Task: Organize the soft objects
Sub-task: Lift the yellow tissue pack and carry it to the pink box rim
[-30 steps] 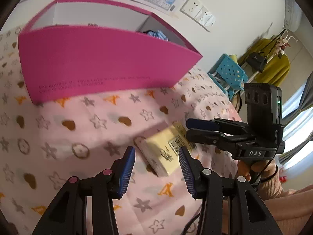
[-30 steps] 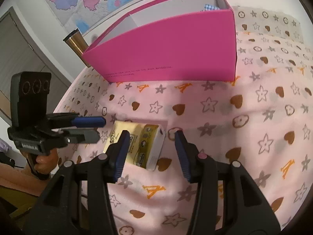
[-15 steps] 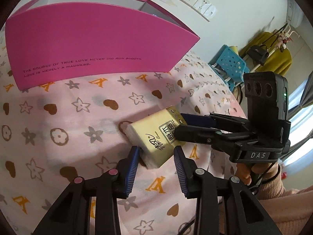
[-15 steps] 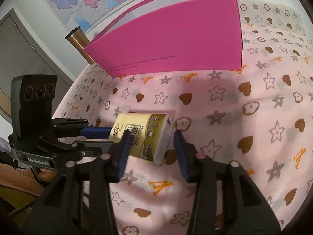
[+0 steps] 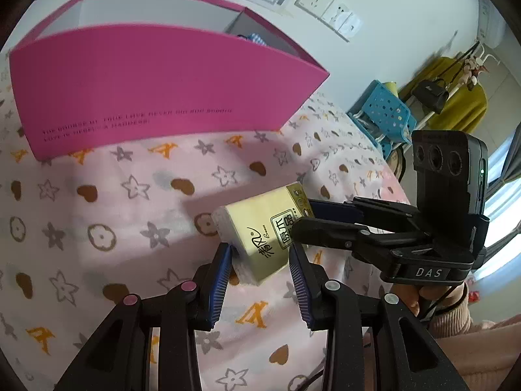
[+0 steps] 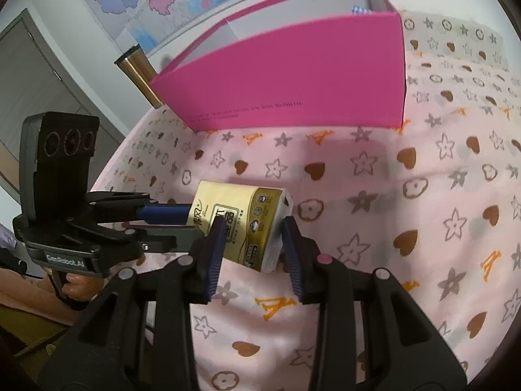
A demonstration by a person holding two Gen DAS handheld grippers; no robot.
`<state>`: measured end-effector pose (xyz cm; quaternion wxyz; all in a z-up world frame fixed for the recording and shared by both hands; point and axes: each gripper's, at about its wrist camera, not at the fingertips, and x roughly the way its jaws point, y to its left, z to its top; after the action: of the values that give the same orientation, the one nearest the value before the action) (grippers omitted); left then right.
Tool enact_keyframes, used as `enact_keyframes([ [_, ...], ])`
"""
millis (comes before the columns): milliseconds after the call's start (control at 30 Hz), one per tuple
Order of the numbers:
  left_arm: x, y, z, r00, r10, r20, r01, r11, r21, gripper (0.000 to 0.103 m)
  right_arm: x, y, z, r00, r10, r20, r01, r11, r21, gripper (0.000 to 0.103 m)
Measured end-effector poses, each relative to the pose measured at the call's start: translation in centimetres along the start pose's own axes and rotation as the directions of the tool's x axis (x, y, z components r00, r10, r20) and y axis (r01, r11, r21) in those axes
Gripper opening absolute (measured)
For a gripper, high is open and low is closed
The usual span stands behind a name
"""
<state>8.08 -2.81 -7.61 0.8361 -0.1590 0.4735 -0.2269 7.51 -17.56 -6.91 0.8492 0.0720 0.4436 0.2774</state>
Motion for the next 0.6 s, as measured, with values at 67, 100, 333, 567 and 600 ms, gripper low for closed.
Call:
enact_keyframes([
  [67,-0.3,-0.1,0.2,1.000,0.003,0.011,-0.003,1.000,0.005,0.036,-0.2,0.2,0.2,1.000,-0.002,0.010,0.002,1.000,-0.006,0.038],
  [100,-0.4,-0.2,0.3,1.000,0.003,0.014,-0.003,1.000,0.008,0.036,-0.4,0.3,0.3,1.000,-0.004,0.016,0.004,1.000,-0.012,0.038],
  [333,-1.1,-0.5,1.0,0.999,0.011,0.038,-0.011,1.000,0.021,0.036,-1.1,0.7,1.1,0.999,-0.006,0.044,0.007,1.000,-0.028,0.039],
  [567,-1.7,-0.8,1.7,0.998,0.018,0.056,-0.020,0.999,0.038,0.036,-1.6,1.0,1.8,0.998,-0.010,0.068,0.013,0.999,-0.037,0.039],
  [600,-1.8,-0.9,1.7,0.998,0.019,0.060,-0.022,0.999,0.040,0.036,-1.6,1.0,1.9,0.998,-0.010,0.069,0.013,0.999,-0.039,0.039],
])
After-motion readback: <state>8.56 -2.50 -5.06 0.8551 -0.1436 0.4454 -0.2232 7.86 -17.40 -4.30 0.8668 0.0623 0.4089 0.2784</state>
